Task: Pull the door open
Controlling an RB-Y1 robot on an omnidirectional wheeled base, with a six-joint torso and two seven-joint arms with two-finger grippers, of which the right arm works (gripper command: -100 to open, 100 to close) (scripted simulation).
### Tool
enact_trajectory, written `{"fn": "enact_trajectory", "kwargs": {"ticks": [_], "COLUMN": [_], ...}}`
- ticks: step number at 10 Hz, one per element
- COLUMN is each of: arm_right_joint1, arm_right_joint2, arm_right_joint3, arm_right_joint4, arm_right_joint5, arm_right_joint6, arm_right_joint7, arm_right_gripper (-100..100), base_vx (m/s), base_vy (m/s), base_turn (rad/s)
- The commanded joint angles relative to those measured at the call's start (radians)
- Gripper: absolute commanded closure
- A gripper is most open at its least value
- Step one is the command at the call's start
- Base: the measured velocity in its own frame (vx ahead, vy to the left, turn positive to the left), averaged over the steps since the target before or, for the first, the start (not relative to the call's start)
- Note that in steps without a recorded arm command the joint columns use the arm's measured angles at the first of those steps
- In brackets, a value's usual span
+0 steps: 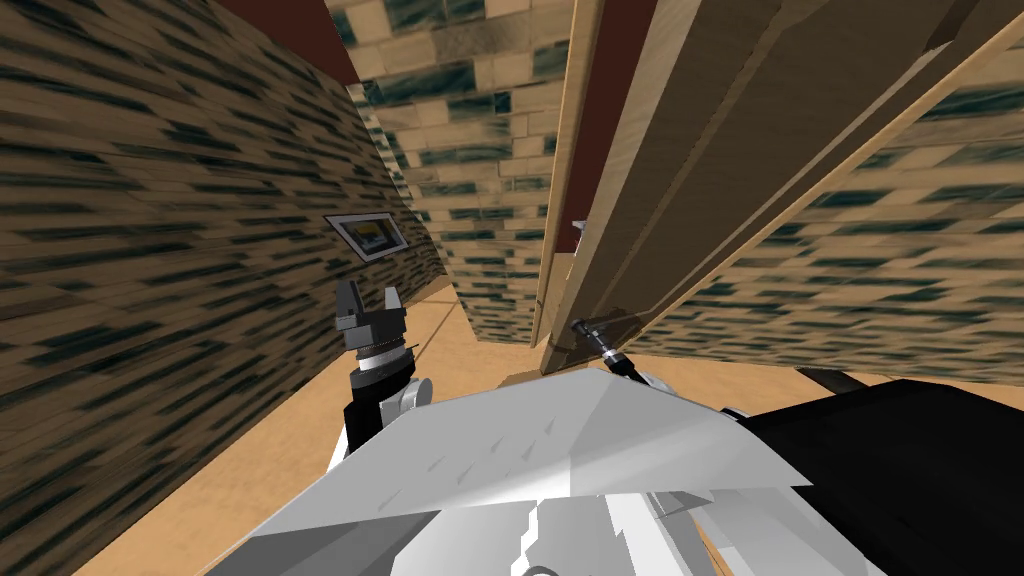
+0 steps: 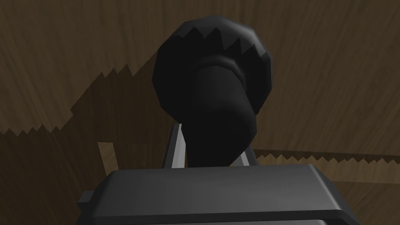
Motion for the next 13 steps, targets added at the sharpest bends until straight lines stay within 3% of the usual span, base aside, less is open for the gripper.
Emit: {"fn": "enact_trajectory", "kwargs": {"ticks": [1,5,6,13], "arm_right_joint1": [0.009,0.041,0.019,0.05], "arm_right_joint2": [-0.014,-0.046,-0.031,-0.062], "arm_right_joint3": [0.011,0.038,0.04,0.07], "arm_right_joint4": [0.019,0.041,0.064,0.103], "arm_right_joint5": [-0.002,-0.009,-0.003,-0.016], "arm_right_joint6": [-0.038,-0.113,-0.111,-0.201], "arm_right_joint7": [-0.011,-0.035,-0.034,-0.054], "arm_right_gripper": [100,100,100,100], "base_vx": [-0.18,-0.167,-0.106,-0.206], "base_vy": [-0.076,-0.078,-0.041,-0.08], "base_turn": [0.139,0.146,0.046,0.178]}}
